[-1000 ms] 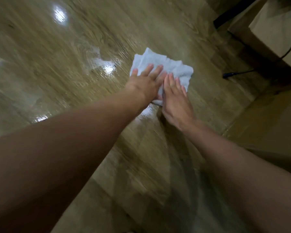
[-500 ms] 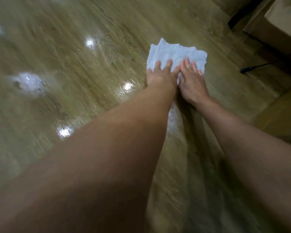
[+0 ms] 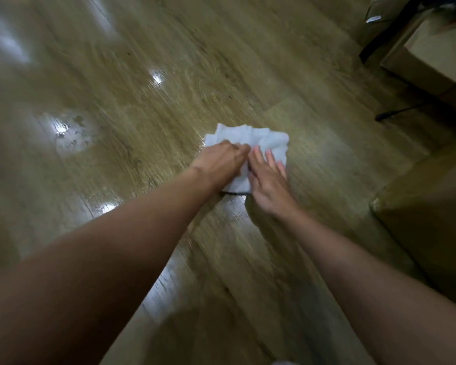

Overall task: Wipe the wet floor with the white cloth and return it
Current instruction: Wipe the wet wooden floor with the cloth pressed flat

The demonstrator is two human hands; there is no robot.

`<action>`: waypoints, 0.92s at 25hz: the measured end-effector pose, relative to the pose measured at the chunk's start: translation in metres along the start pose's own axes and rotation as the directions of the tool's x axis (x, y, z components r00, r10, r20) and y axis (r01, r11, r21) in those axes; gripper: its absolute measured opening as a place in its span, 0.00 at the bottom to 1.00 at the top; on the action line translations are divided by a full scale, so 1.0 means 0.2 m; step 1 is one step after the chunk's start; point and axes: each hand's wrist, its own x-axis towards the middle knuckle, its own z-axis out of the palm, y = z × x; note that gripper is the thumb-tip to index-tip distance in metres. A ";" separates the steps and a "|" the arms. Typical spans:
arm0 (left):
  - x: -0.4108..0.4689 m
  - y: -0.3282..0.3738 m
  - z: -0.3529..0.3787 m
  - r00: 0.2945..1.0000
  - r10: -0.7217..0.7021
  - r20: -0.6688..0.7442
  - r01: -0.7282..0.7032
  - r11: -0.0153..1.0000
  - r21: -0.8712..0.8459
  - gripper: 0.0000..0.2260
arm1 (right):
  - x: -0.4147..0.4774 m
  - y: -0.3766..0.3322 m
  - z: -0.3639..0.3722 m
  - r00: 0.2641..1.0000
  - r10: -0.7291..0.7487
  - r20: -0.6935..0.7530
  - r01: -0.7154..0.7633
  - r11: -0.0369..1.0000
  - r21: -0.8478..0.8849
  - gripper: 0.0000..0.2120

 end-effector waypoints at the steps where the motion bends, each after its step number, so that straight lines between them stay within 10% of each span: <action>1: 0.05 -0.04 0.00 0.996 -0.072 0.048 0.073 0.997 -0.012 0.18 | 0.12 -0.01 -0.04 0.999 -0.012 0.044 0.015 0.998 -0.059 0.24; 7: -0.05 -0.13 0.07 0.992 -0.067 0.109 0.045 0.981 0.190 0.25 | 0.00 -0.10 0.06 0.997 -0.077 -0.004 0.075 0.982 -0.174 0.25; 12: -0.38 -0.26 0.28 0.992 -0.007 0.130 -0.010 0.991 0.130 0.33 | -0.24 -0.23 0.21 0.986 -0.114 0.122 0.147 0.940 -0.309 0.27; 19: -0.16 -0.60 0.16 0.947 -0.270 0.176 0.288 0.954 -0.088 0.32 | 0.48 -0.52 0.11 0.960 -0.079 0.269 0.174 0.920 -0.351 0.29; 23: -0.50 -0.50 0.30 0.978 -0.190 0.081 0.192 0.981 -0.018 0.32 | 0.02 -0.53 0.27 0.958 -0.200 0.205 0.259 0.913 -0.317 0.28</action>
